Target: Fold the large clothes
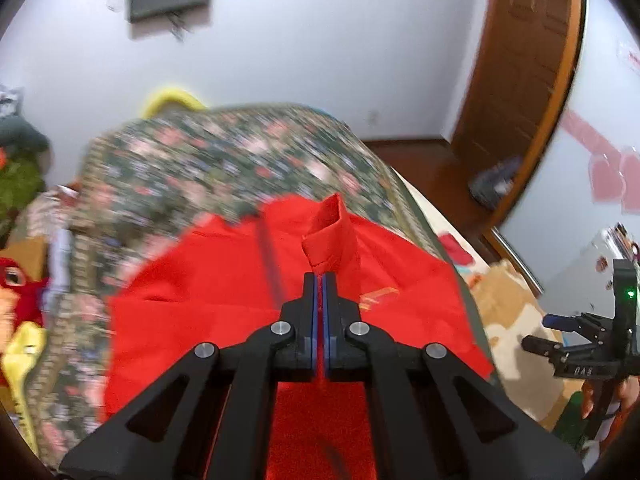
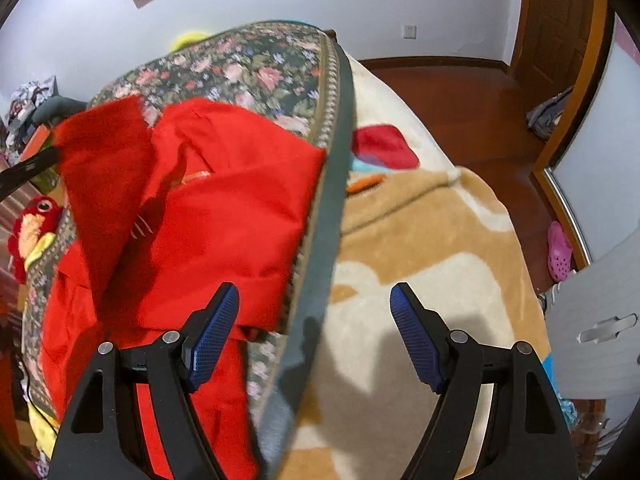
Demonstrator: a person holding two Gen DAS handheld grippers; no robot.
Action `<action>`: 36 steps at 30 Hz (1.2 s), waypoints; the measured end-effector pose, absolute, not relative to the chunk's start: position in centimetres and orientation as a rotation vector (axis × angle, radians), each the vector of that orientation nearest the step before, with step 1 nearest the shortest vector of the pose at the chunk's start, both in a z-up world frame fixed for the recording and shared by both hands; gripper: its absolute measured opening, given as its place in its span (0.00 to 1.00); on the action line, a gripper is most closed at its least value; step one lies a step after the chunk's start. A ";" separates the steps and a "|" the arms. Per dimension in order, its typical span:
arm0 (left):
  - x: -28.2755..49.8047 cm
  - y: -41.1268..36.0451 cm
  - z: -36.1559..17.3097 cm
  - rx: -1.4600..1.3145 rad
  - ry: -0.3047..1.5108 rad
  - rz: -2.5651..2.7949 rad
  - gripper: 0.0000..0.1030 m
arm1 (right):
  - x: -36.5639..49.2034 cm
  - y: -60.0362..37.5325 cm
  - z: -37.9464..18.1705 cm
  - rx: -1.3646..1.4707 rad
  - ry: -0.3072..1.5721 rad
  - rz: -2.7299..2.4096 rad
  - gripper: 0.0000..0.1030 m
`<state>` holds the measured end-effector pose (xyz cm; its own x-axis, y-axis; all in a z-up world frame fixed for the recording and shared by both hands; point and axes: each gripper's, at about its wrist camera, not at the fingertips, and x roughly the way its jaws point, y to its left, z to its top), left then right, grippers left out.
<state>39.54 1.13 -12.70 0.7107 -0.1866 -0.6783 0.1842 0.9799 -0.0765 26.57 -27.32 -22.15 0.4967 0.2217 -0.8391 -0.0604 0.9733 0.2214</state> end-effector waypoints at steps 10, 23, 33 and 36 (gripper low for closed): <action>34.2 13.1 -11.4 0.000 0.712 -0.030 0.00 | 28.5 -21.3 -22.6 0.153 1.097 0.246 0.73; 29.1 20.3 -22.2 -0.077 0.898 0.082 0.00 | 29.5 -17.2 -27.9 0.125 1.280 0.230 0.74; 26.6 23.3 -28.5 -0.097 1.089 0.147 0.01 | 29.3 -16.5 -27.6 0.035 1.282 0.216 0.76; 26.9 22.9 -27.5 -0.079 1.077 0.131 0.06 | 29.5 -16.8 -27.0 0.029 1.288 0.230 0.76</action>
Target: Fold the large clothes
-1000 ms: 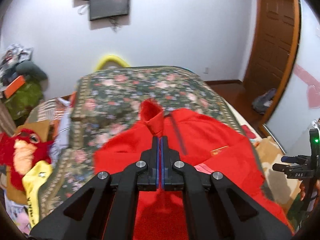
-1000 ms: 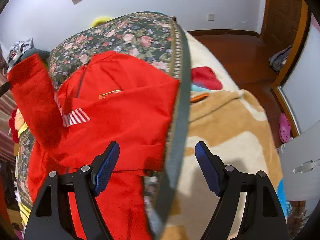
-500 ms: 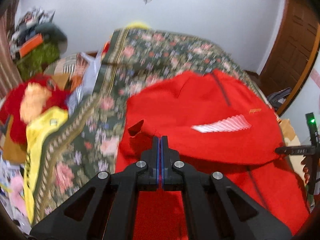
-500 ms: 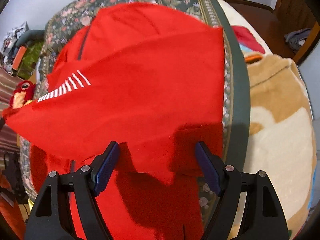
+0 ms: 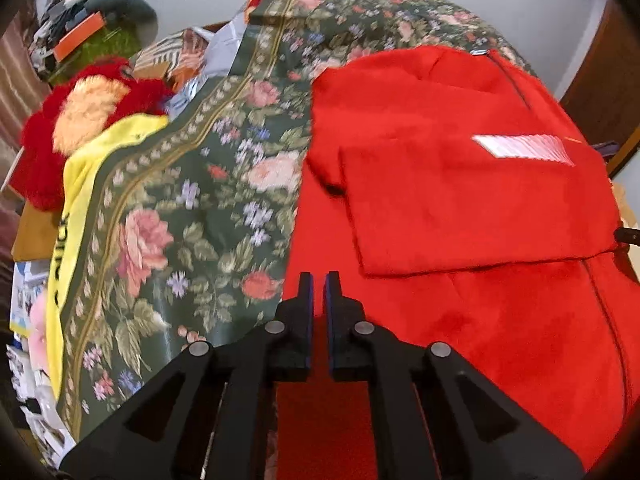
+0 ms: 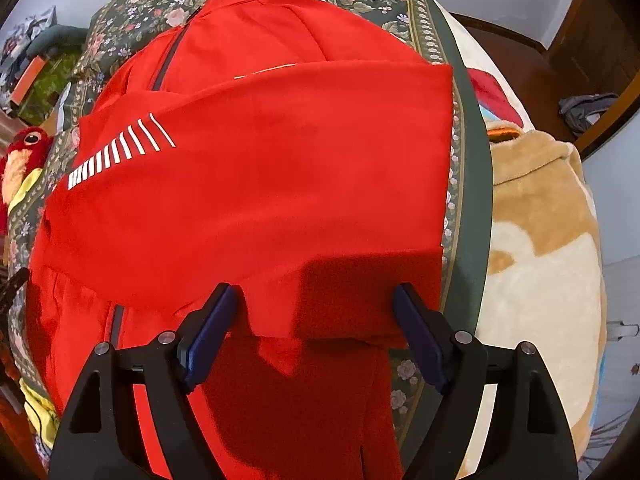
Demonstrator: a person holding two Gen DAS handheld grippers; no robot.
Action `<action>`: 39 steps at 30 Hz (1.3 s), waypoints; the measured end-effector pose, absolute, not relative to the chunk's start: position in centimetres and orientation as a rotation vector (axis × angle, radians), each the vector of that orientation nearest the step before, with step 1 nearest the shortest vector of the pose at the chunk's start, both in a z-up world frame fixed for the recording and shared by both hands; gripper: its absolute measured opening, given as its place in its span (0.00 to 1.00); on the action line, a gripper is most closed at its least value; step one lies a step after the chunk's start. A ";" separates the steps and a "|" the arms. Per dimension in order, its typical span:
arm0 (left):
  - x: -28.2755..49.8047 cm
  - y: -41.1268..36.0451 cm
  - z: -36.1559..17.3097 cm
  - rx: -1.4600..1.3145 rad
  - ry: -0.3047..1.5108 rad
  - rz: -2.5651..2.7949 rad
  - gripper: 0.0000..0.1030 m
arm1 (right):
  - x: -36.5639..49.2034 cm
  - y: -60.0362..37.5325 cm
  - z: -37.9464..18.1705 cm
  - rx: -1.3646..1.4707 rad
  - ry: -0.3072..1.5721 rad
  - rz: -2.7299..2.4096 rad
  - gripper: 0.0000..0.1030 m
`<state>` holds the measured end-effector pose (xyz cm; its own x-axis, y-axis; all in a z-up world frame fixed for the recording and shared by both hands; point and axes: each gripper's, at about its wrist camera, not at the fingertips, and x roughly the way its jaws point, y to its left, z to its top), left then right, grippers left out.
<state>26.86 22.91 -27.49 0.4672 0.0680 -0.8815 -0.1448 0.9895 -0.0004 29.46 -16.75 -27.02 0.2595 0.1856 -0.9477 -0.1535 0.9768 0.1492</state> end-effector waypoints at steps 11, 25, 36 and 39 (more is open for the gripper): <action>33.3 18.4 -20.1 -0.038 0.909 0.032 0.61 | 32.7 -17.9 -20.5 0.018 1.103 0.258 0.76; 46.9 14.9 -19.8 -0.032 0.894 -0.035 0.79 | 42.5 -16.9 -17.9 0.061 1.013 0.283 0.76; 56.5 18.0 -26.1 -0.296 0.979 0.010 0.79 | 50.1 -13.2 -22.1 0.000 1.052 0.304 0.76; 58.3 18.3 -27.9 -0.383 1.000 -0.007 0.79 | 51.7 -12.5 -24.0 0.046 1.054 0.312 0.76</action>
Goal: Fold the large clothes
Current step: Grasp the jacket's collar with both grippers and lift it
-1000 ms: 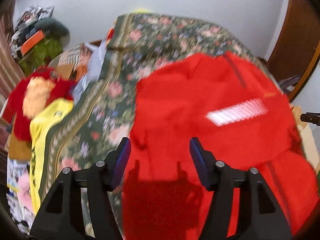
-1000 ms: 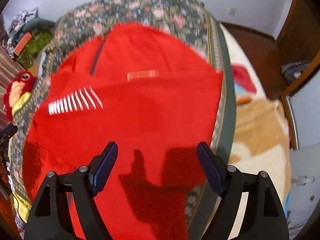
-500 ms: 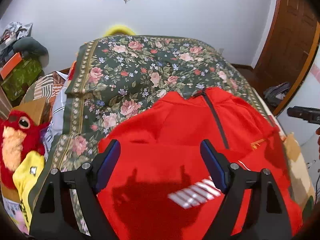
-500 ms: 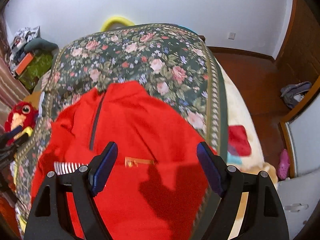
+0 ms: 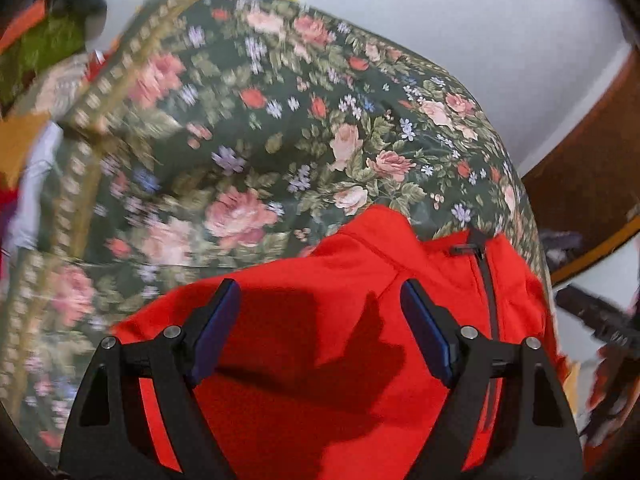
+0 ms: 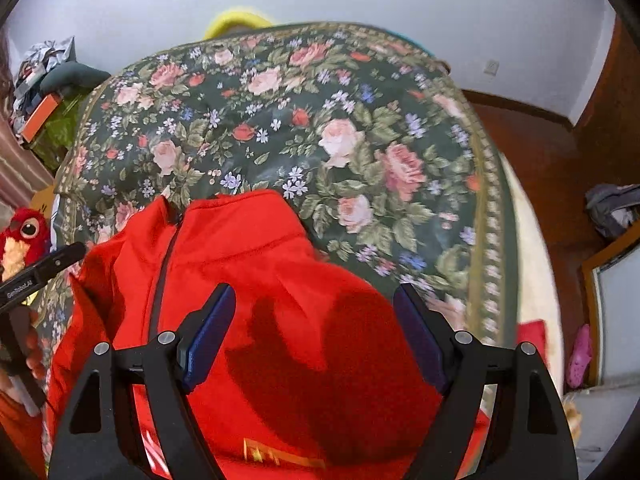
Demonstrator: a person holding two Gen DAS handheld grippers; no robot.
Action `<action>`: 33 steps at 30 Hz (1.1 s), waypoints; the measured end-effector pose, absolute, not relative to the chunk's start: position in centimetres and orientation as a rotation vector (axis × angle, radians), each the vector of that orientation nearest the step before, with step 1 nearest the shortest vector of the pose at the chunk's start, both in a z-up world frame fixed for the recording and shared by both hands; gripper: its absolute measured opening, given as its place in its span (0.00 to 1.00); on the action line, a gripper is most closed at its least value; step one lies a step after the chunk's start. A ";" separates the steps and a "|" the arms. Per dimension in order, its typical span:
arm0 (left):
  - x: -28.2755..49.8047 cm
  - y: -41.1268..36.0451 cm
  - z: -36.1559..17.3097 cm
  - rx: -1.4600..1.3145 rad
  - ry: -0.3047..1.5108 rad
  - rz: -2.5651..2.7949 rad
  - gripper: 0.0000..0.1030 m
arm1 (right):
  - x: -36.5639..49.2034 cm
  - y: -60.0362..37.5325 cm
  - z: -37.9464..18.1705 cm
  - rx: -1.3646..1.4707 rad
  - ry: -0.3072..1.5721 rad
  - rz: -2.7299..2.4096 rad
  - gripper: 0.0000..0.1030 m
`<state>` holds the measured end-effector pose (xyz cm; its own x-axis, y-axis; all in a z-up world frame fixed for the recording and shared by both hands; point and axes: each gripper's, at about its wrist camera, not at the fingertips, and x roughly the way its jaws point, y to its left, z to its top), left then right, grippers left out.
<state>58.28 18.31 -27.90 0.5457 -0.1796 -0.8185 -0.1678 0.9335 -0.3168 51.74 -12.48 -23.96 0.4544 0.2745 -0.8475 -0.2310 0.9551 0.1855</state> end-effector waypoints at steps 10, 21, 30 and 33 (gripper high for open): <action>62.2 15.5 -32.6 -0.415 1.056 -0.020 0.79 | 53.5 -12.4 -28.4 0.189 1.054 0.349 0.76; 60.1 13.2 -30.2 -0.216 1.080 -0.026 0.05 | 50.6 -10.7 -26.4 0.158 1.024 0.384 0.06; 53.7 13.2 -22.7 -0.170 0.986 -0.038 0.04 | 43.8 -10.9 -20.5 0.130 0.908 0.447 0.06; 50.5 13.1 -19.7 -0.138 0.933 -0.058 0.04 | 41.2 -11.2 -18.5 0.124 0.870 0.468 0.06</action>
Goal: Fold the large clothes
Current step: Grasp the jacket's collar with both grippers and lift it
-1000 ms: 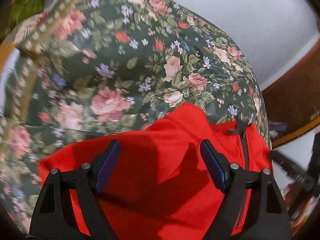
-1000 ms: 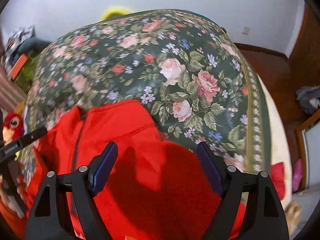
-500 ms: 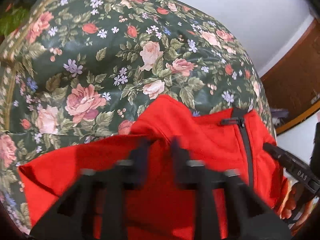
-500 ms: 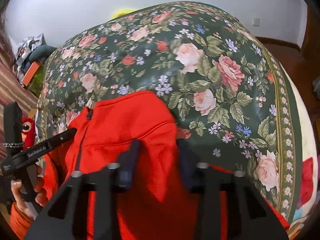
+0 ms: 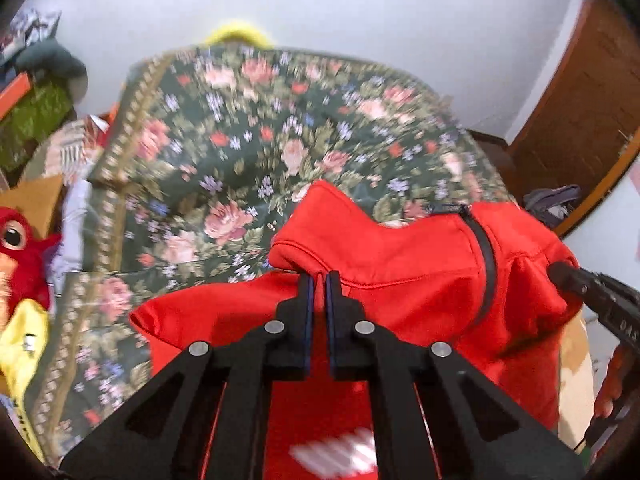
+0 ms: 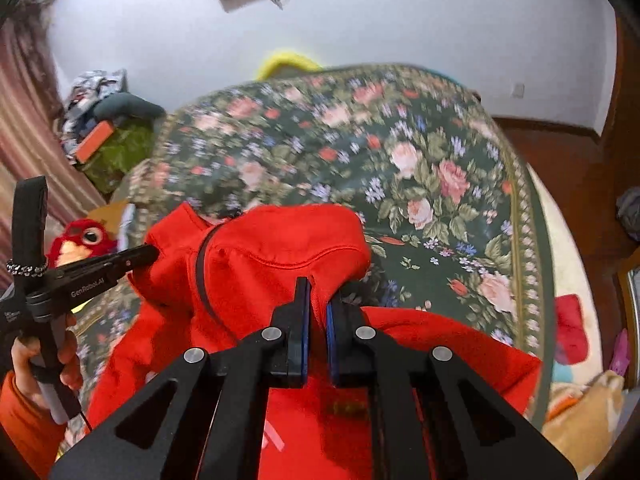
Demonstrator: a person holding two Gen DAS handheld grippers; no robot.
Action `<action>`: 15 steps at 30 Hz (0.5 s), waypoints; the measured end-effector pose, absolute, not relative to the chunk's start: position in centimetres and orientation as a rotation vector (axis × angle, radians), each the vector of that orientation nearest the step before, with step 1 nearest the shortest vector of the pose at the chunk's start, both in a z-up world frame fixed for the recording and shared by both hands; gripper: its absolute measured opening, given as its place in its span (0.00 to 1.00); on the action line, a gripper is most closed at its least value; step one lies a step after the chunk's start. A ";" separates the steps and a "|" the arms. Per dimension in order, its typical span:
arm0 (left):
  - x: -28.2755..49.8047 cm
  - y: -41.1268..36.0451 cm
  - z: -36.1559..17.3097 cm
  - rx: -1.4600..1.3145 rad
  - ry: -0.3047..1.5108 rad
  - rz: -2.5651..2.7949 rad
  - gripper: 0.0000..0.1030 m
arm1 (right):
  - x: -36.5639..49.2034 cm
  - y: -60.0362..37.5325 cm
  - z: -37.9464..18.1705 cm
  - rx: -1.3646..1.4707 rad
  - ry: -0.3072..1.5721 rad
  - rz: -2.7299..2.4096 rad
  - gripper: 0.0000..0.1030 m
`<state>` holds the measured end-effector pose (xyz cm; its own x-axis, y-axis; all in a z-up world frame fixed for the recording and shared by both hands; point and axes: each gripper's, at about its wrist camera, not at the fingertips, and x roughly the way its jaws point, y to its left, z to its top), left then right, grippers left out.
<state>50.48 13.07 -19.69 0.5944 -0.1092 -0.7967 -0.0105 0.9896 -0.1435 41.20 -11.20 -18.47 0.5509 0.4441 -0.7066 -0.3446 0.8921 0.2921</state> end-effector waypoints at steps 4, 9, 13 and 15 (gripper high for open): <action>44.9 13.3 -16.9 -0.103 0.894 -0.093 0.04 | 36.8 -11.7 -16.5 0.109 0.842 0.505 0.06; 38.8 12.9 -16.5 -0.093 0.892 -0.136 0.04 | 31.6 -11.7 -16.9 0.056 0.861 0.534 0.06; 33.9 11.9 -18.7 -0.054 0.912 -0.155 0.03 | 28.4 -11.8 -19.0 0.034 0.892 0.527 0.06; 32.3 11.7 -20.1 -0.051 0.935 -0.163 0.03 | 26.9 -11.9 -20.4 0.041 0.917 0.522 0.06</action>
